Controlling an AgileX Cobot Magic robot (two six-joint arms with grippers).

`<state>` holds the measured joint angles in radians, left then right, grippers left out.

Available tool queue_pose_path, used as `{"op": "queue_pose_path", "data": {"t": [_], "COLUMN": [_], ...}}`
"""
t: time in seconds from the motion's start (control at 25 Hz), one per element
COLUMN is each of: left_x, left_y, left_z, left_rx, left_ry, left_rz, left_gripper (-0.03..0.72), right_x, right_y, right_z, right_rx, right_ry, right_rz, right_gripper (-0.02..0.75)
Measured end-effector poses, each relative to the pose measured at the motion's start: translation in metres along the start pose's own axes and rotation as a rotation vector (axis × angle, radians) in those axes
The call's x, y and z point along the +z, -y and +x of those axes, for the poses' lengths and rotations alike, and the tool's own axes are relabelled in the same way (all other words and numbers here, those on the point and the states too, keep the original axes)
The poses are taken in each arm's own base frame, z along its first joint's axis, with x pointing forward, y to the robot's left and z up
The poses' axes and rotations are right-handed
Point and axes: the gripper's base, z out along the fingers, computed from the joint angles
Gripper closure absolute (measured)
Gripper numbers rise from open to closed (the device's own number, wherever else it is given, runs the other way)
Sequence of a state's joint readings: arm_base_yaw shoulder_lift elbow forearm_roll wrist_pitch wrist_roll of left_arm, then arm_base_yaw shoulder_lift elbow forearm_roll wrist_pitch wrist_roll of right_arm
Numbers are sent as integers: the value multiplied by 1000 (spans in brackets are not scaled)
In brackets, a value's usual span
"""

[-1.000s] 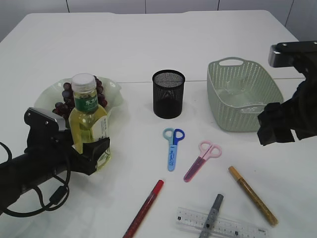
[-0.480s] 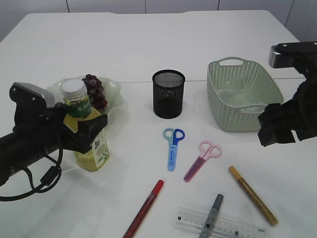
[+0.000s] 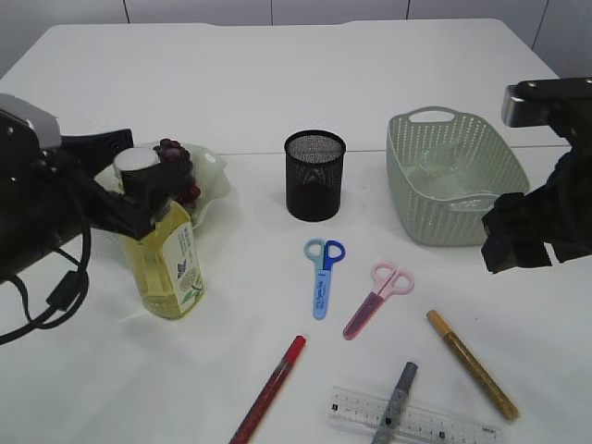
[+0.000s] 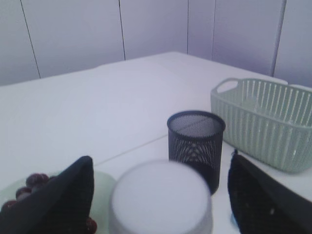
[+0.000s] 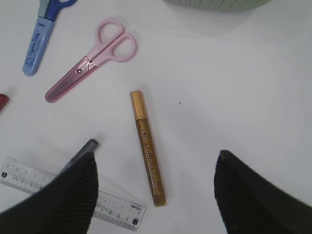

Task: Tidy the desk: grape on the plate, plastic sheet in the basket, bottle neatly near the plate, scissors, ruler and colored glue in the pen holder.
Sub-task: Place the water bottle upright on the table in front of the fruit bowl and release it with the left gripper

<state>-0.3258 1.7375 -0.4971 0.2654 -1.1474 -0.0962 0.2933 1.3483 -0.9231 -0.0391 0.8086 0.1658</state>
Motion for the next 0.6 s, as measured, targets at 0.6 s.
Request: {"op": "queue_pose_path", "data": {"t": [0.6], "left_x": [-34], "left_y": [-24], "left_z": [-77], "left_rx": [-8], "left_ry": [212], "left_rz": [-137], "left_gripper": [95], "right_x": [0], "right_y": [0], "right_z": [0], "right_rx": [0], "right_ry": [0], "right_rz": [0], "right_gripper": [193]}}
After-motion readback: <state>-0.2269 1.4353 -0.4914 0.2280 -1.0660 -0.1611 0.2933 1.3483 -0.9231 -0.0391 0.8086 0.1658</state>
